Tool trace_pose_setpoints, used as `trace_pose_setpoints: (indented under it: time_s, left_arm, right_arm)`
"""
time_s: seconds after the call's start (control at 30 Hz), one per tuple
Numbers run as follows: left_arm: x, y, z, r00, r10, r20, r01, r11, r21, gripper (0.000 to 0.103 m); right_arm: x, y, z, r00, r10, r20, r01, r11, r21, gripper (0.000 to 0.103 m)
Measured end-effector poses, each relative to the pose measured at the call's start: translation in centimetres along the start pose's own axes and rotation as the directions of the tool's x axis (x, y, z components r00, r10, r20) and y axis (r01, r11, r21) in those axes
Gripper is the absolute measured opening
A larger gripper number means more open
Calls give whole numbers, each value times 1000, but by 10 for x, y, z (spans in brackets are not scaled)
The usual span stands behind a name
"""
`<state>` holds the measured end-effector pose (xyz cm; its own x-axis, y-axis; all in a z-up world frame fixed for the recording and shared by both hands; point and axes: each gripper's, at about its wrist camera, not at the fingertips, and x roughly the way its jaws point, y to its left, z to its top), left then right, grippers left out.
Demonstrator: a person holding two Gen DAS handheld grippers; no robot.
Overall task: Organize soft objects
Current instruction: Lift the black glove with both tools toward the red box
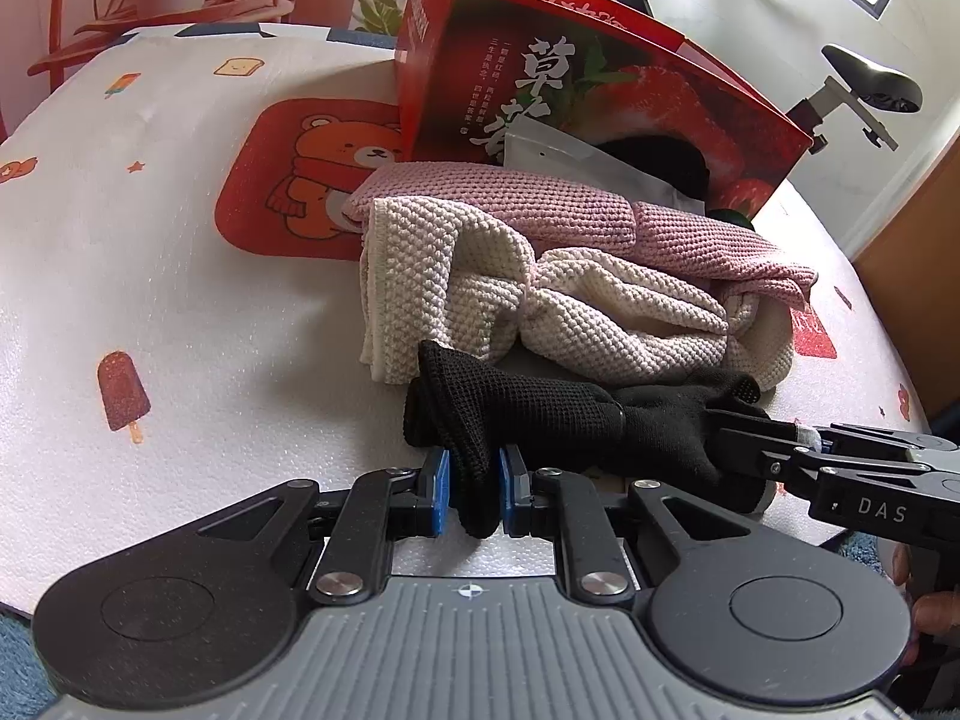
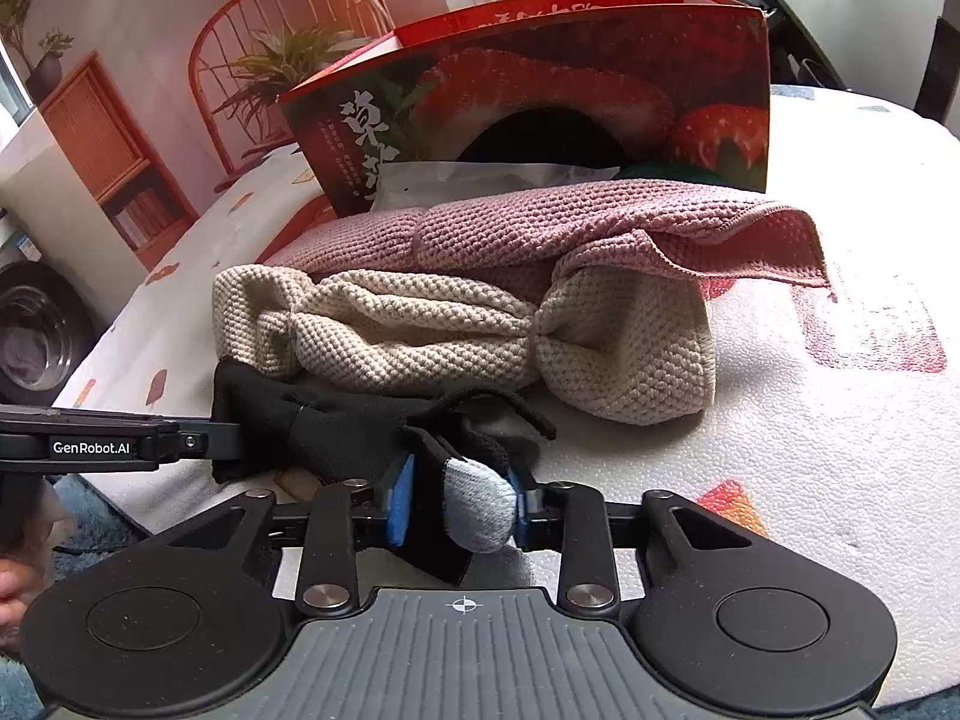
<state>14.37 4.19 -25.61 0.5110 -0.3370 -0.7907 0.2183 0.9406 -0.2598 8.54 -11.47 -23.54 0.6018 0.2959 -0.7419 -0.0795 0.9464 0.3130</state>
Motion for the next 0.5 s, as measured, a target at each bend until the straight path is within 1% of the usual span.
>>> trace_pose_setpoints:
  time_s: [0.17,0.33,0.5]
  left_arm:
    - [-1,-1,-1,1000,1,6,-1,1000,4,17]
    - [-4,-4,-1,1000,6,21,-6,1000,23,11]
    - [-15,-6,1,997,-12,74,10,1000,26,10]
  right_arm:
    - [-1,-1,0,1000,14,8,-14,1000,5,15]
    - [0,3,1,999,29,15,-29,999,-15,12]
    - [-10,5,5,996,53,66,-51,998,-19,12]
